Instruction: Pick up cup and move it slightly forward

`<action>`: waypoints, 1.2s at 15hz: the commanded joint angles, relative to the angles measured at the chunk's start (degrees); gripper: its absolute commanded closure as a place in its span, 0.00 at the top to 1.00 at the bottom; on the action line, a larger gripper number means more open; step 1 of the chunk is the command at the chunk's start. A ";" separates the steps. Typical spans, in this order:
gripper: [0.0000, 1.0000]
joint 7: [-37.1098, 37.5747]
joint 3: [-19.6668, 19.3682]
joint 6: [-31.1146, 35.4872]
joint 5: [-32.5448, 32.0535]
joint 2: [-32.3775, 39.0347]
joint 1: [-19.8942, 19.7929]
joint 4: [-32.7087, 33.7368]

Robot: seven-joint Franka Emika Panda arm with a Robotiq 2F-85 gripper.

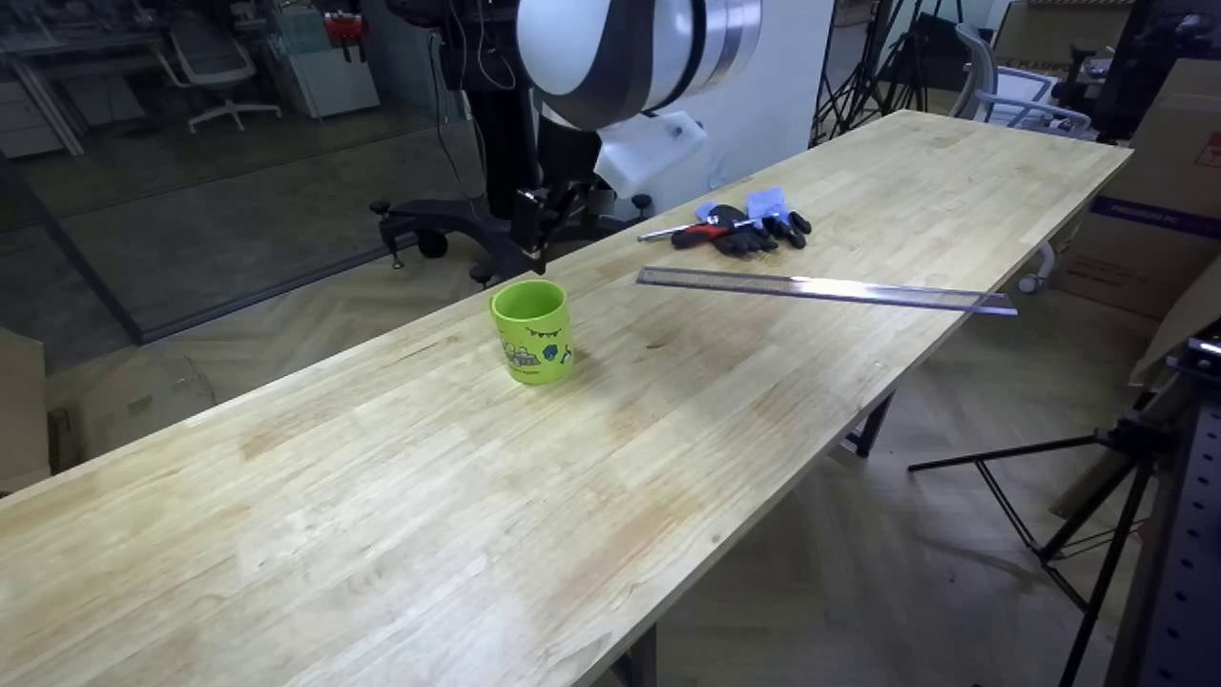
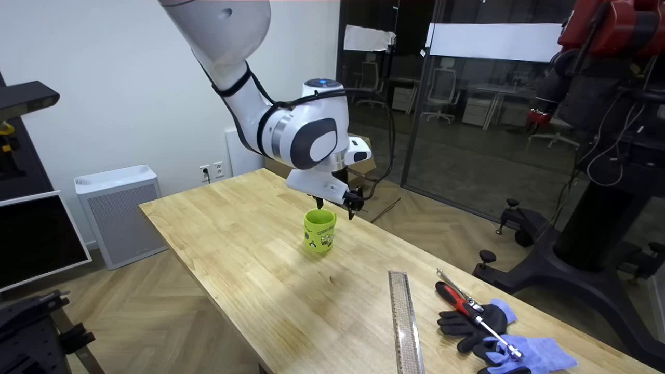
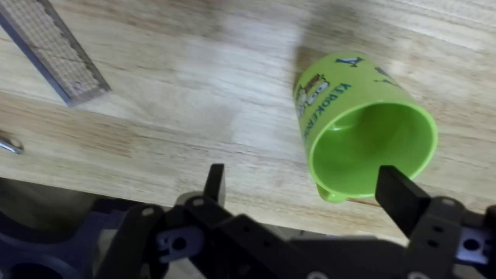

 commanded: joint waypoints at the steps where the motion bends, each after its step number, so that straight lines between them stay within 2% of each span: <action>1: 1.00 -9.93 9.21 -0.45 4.28 3.35 -7.40 3.83; 2: 1.00 -11.88 10.76 -2.14 4.94 3.73 -8.70 4.31; 4: 1.00 -13.13 10.96 -6.26 5.38 3.91 -9.11 5.04; 9: 1.00 -10.24 5.61 -14.31 4.38 3.45 -5.82 6.67; 12: 1.00 -10.73 3.53 -15.01 3.32 4.90 -3.97 9.09; 13: 1.00 -11.64 3.38 -14.54 2.91 5.03 -3.61 9.54; 14: 1.00 -12.08 4.18 -13.68 4.42 3.74 -4.87 6.60; 18: 1.00 -10.98 3.51 -14.30 3.89 4.47 -3.46 8.32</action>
